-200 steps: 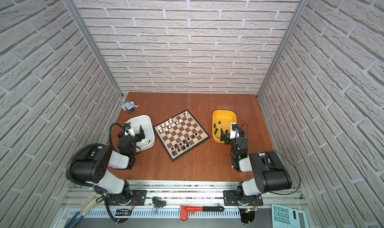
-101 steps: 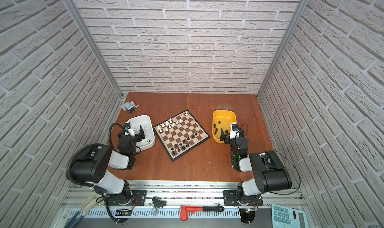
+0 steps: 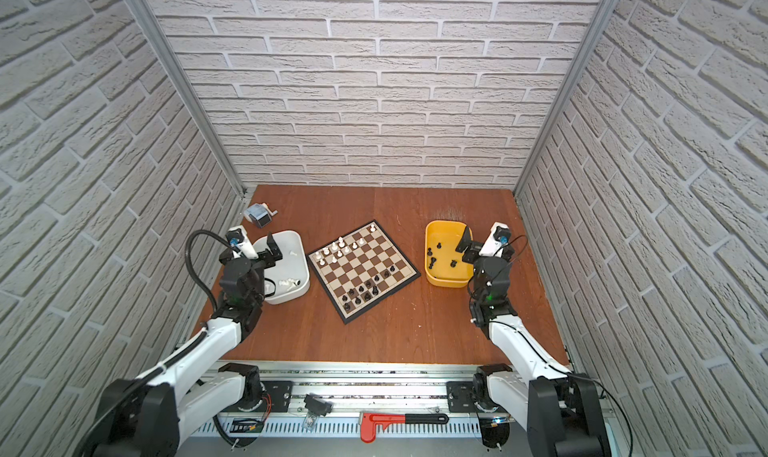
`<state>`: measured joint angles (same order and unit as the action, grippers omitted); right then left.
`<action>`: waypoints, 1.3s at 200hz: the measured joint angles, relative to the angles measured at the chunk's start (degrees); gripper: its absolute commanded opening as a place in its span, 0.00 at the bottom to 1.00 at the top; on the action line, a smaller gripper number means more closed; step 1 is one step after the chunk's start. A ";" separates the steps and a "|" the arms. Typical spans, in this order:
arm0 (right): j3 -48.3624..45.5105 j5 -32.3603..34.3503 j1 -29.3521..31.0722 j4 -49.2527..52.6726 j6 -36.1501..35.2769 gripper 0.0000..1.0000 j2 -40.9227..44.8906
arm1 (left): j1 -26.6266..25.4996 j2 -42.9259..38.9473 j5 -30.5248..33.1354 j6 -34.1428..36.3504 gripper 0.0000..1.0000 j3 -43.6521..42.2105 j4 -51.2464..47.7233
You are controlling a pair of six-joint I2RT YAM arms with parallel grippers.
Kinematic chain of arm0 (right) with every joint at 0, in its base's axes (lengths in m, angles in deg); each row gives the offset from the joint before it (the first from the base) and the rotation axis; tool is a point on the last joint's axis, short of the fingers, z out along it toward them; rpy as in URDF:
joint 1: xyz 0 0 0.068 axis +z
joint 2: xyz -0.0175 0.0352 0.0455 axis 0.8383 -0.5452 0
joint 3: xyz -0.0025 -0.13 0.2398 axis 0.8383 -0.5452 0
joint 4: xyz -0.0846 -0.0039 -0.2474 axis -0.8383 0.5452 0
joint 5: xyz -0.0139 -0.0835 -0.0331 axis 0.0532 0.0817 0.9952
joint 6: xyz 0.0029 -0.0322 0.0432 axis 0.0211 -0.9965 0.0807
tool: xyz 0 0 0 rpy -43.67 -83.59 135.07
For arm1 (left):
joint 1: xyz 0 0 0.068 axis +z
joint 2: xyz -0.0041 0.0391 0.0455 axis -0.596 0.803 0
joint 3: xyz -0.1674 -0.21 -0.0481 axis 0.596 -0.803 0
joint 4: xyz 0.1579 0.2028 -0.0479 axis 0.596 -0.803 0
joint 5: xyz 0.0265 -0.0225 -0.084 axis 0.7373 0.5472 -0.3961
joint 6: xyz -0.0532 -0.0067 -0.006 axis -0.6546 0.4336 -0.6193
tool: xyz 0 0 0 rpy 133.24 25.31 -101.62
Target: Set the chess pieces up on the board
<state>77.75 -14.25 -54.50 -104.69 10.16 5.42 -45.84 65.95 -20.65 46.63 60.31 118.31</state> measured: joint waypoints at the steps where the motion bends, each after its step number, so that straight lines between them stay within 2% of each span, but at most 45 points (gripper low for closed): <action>1: 0.00 0.00 0.00 0.00 0.00 1.00 0.00 | 0.00 0.00 0.00 0.00 0.98 0.00 0.00; 13: 6.16 1.38 -0.13 7.91 4.61 0.99 -0.87 | -0.22 -2.23 0.44 -3.15 0.98 4.63 -9.33; 32: 13.33 1.42 -0.24 18.25 9.11 0.87 -3.21 | -0.33 -3.85 -1.55 -7.17 0.98 10.60 -20.61; 46: 19.54 -0.31 -0.26 28.04 12.31 0.73 -7.17 | -0.85 -3.61 -4.59 -8.72 0.98 14.64 -27.96; 53: 21.92 -1.33 -0.24 31.56 13.46 0.70 -9.20 | -1.90 -3.04 -6.29 -9.03 0.98 16.50 -31.34; 71: 27.28 -3.39 0.09 40.39 14.51 0.66 -14.84 | -5.53 -0.83 -10.38 -8.66 0.98 19.43 -36.17; 97: 32.79 -5.95 0.57 50.60 13.27 0.45 -23.96 | -12.11 4.90 -17.18 -6.01 0.98 22.51 -39.89; 135: 34.84 -8.24 0.72 59.52 12.63 0.40 -31.85 | -20.98 13.62 -23.41 -0.66 0.98 24.83 -39.85; 163: 36.81 -10.45 0.59 61.94 16.63 0.40 -35.41 | -22.69 17.27 -26.34 0.98 0.98 24.76 -38.34; 209: 36.92 -12.90 0.39 63.21 30.97 0.41 -36.37 | -23.87 18.01 -29.59 0.98 0.98 24.09 -36.28; 260: 43.85 -15.34 -0.04 70.27 45.68 0.41 -42.25 | -25.22 17.07 -31.39 0.55 0.98 23.52 -34.64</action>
<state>121.59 -29.59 -54.54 -34.42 55.84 -36.83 -71.06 83.02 -52.03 47.17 83.83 83.67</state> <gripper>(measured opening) 0.406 0.984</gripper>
